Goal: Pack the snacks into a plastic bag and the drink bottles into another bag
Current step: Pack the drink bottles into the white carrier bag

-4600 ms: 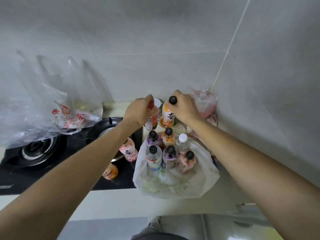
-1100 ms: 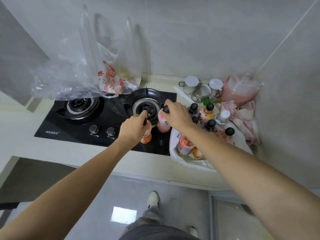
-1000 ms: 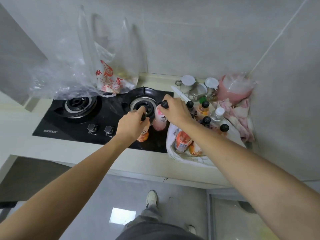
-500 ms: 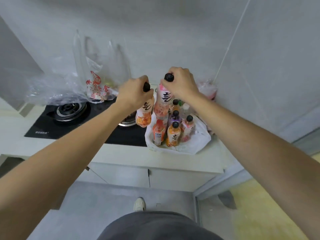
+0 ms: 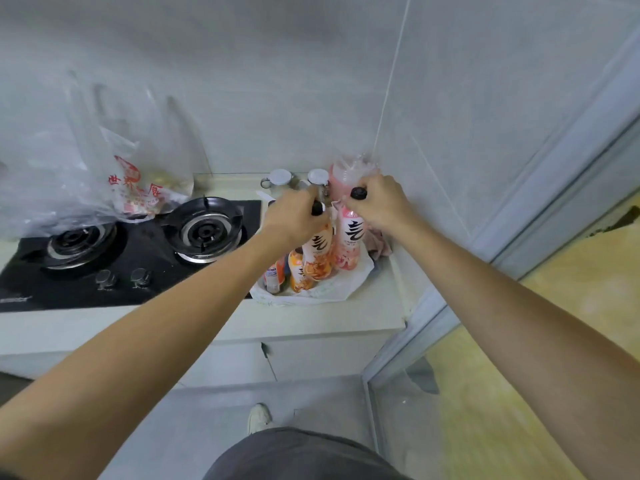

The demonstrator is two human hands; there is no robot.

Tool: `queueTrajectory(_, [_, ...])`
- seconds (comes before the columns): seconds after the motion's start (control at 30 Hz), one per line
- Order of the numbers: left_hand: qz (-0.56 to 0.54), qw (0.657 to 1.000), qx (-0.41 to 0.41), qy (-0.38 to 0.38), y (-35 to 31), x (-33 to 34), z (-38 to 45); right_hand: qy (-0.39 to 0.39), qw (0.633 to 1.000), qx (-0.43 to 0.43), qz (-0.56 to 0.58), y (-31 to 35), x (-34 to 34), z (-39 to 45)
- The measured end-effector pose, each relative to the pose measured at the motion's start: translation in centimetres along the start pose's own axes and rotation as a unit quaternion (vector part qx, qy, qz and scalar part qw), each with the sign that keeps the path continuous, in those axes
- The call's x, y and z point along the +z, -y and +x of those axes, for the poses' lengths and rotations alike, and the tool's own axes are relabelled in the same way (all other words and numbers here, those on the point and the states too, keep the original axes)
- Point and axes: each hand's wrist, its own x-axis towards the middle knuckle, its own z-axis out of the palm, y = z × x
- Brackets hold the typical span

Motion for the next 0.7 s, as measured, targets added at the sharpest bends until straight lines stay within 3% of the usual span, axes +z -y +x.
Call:
queueTrajectory(0.3, [0.007,0.997,-0.010,0.079,1.4,6.8,0.7,0.042,0.995,0.090,-0.008,-4.4,5.4,-1.1])
queueTrajectory(0.7, [0.021,0.990,-0.015,0.138,3.5,11.4,1.5,0.038,0.992,0.109,-0.044,-5.7,10.3,0.2])
